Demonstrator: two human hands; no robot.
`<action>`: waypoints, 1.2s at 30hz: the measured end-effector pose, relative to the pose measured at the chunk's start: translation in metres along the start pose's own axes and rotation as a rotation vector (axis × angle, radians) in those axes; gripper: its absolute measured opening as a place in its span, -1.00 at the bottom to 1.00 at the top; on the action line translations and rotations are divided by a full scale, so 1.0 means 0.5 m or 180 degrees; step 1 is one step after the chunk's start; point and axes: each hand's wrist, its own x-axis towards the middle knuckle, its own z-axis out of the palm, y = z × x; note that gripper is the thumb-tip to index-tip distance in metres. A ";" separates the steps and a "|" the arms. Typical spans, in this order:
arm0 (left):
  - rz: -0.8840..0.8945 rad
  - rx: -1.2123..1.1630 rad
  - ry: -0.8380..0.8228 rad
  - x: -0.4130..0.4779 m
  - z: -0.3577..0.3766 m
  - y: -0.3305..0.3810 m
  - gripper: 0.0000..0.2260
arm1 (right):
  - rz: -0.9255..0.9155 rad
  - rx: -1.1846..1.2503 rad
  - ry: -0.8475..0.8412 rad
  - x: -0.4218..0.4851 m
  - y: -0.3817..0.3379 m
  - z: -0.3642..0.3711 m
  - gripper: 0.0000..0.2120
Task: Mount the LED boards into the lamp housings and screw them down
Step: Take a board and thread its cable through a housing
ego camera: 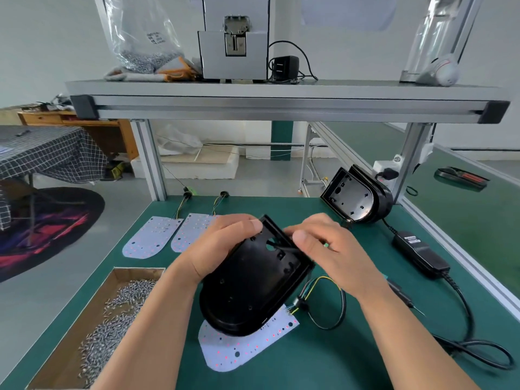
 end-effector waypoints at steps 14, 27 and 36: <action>-0.0542 -0.0741 0.1633 0.021 -0.057 -0.029 -0.90 | -0.0022 -0.0124 0.0148 -0.001 -0.004 0.005 -0.85; 0.1089 -0.0251 0.4806 -0.022 -0.141 -0.009 -0.71 | 0.0386 -0.0542 0.1207 0.001 0.060 0.014 -0.76; -0.0508 0.3980 0.0987 0.008 -0.054 -0.046 -0.58 | 0.0746 0.0262 0.2008 0.005 0.093 -0.045 -0.83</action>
